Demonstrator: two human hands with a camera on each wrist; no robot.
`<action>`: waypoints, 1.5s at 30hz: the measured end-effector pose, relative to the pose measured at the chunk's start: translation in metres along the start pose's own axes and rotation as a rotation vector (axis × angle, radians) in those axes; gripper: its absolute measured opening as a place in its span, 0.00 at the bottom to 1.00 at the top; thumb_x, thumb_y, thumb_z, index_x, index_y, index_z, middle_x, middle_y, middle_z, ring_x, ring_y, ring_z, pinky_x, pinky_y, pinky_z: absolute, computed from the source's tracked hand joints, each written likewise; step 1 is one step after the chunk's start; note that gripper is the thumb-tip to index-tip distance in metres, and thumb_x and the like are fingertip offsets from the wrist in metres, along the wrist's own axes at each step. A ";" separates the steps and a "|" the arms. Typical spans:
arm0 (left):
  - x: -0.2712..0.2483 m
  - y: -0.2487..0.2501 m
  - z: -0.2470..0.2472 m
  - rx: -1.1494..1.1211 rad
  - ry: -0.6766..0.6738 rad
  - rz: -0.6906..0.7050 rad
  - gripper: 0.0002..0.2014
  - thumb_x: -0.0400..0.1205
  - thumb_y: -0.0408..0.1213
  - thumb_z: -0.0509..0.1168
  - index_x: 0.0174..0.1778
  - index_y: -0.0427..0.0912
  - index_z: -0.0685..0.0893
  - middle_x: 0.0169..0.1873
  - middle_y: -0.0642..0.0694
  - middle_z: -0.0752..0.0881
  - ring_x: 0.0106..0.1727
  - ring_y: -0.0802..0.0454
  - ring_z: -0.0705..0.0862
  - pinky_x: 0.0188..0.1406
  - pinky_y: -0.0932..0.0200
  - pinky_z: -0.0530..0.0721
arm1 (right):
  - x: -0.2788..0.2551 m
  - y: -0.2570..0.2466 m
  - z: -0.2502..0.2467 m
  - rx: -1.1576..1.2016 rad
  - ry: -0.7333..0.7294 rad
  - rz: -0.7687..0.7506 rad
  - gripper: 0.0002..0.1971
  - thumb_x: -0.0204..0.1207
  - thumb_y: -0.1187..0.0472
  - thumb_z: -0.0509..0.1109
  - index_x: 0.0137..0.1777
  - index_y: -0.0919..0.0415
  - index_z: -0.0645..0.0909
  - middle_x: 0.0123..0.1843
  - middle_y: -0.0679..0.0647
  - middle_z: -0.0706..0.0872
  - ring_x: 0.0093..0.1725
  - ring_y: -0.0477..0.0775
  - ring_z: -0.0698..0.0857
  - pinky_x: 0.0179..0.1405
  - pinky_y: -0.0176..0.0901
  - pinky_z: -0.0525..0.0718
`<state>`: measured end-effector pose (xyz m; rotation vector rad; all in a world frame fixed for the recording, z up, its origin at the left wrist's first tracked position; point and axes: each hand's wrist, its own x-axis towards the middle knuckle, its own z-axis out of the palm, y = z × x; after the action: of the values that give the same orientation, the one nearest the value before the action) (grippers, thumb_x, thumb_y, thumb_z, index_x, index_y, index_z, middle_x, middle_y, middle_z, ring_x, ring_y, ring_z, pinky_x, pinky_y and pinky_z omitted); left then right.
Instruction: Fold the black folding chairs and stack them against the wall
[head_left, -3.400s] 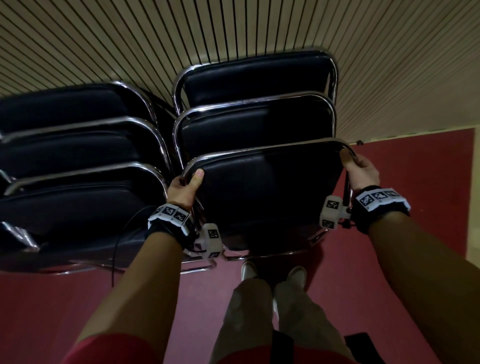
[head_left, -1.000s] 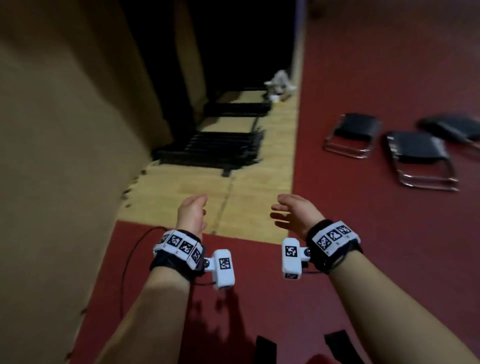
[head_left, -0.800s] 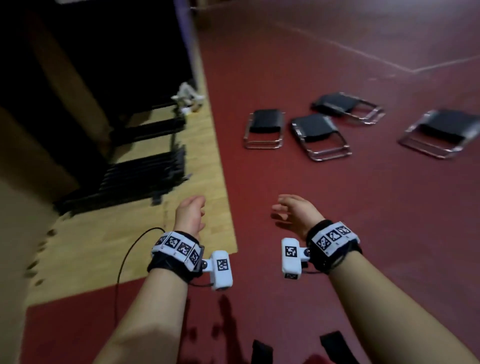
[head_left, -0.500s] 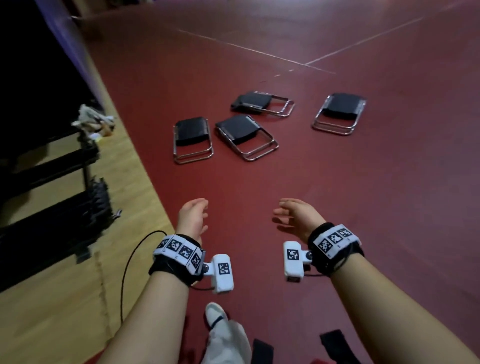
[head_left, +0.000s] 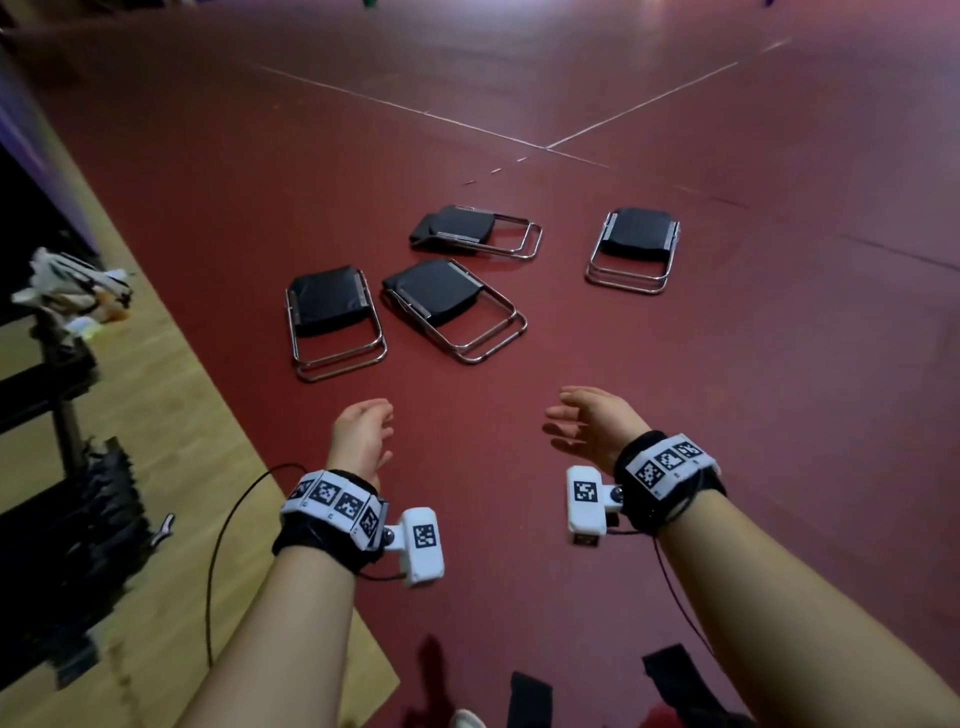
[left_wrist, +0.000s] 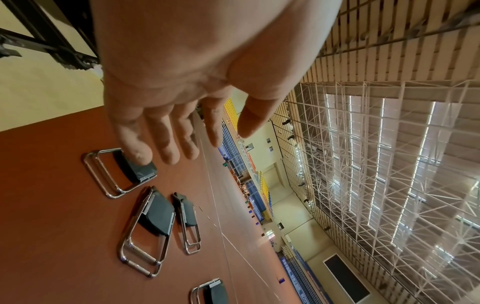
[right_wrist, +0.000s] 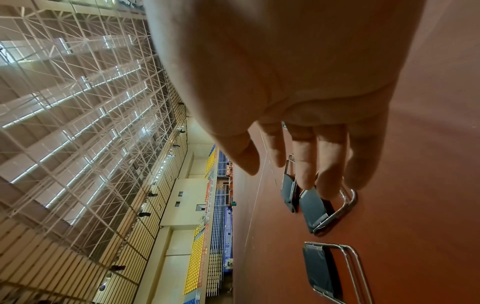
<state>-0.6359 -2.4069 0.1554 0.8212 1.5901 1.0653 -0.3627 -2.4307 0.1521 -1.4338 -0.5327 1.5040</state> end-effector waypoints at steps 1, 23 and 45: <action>0.015 0.006 0.001 0.000 -0.005 0.000 0.05 0.86 0.38 0.63 0.48 0.51 0.83 0.51 0.48 0.85 0.56 0.50 0.83 0.53 0.47 0.77 | 0.011 -0.006 0.007 -0.005 0.003 -0.002 0.07 0.83 0.65 0.65 0.59 0.58 0.78 0.44 0.59 0.86 0.45 0.64 0.87 0.64 0.64 0.81; 0.311 0.146 0.401 0.114 -0.392 0.008 0.03 0.84 0.37 0.64 0.46 0.48 0.83 0.43 0.48 0.85 0.42 0.53 0.83 0.34 0.59 0.74 | 0.333 -0.211 -0.161 0.255 0.337 -0.092 0.07 0.83 0.64 0.65 0.59 0.58 0.78 0.44 0.60 0.86 0.38 0.60 0.87 0.44 0.50 0.84; 0.575 0.305 0.959 0.262 -0.728 0.034 0.06 0.85 0.33 0.62 0.48 0.48 0.83 0.46 0.46 0.88 0.48 0.48 0.86 0.41 0.56 0.77 | 0.688 -0.511 -0.441 0.353 0.608 -0.181 0.08 0.83 0.64 0.65 0.60 0.59 0.78 0.47 0.62 0.87 0.42 0.62 0.87 0.46 0.52 0.85</action>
<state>0.1434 -1.5489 0.1318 1.2432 1.0934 0.4817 0.3185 -1.7495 0.1275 -1.4215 -0.0165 0.8948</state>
